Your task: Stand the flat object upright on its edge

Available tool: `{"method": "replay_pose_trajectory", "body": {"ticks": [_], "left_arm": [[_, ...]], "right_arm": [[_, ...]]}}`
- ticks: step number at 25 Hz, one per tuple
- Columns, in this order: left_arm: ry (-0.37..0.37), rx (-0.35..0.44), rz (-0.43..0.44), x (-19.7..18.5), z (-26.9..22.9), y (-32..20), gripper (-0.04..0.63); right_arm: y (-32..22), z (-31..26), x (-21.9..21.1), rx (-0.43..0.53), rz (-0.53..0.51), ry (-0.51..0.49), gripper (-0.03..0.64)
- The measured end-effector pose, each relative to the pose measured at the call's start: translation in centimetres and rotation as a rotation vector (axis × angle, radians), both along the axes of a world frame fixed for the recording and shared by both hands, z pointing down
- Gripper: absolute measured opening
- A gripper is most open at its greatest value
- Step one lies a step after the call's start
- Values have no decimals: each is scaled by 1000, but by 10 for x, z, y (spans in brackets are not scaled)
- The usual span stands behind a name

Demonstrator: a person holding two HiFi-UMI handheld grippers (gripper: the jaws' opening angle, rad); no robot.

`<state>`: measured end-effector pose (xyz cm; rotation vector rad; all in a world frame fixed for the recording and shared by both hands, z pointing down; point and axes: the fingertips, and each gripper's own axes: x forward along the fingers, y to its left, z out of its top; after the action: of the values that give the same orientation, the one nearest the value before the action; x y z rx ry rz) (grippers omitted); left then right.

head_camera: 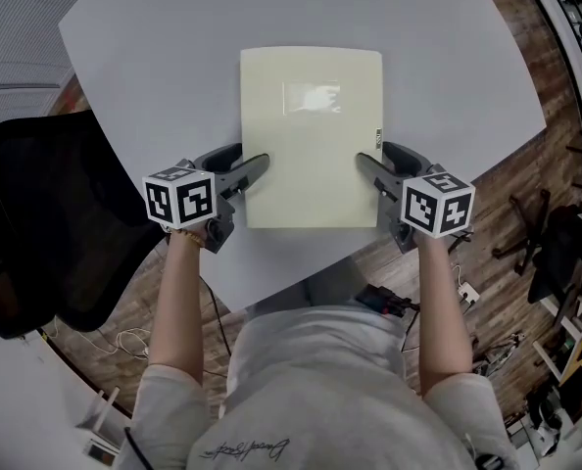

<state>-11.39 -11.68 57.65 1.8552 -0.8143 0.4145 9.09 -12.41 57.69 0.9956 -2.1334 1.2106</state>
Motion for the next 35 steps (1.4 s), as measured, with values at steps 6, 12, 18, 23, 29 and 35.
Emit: {"method": "replay_pose_trajectory", "body": {"ticks": [6, 12, 18, 23, 29, 35], "left_arm": [[9, -47, -1, 1, 5, 3, 289], [2, -41, -7, 1, 2, 2, 285], [1, -48, 0, 1, -1, 0, 276], [-8, -48, -3, 1, 0, 1, 272], [-30, -39, 12, 3, -2, 1, 270], [-36, -14, 22, 6, -10, -2, 267]], "right_arm": [[3, 3, -2, -73, -12, -54, 256], [2, 0, -4, -84, -13, -55, 245], [0, -2, -4, -96, -14, -52, 236], [0, -1, -5, -98, -16, -46, 229], [-1, -3, -4, -85, -17, -34, 225], [-6, -11, -1, -56, -17, -24, 224]]}}
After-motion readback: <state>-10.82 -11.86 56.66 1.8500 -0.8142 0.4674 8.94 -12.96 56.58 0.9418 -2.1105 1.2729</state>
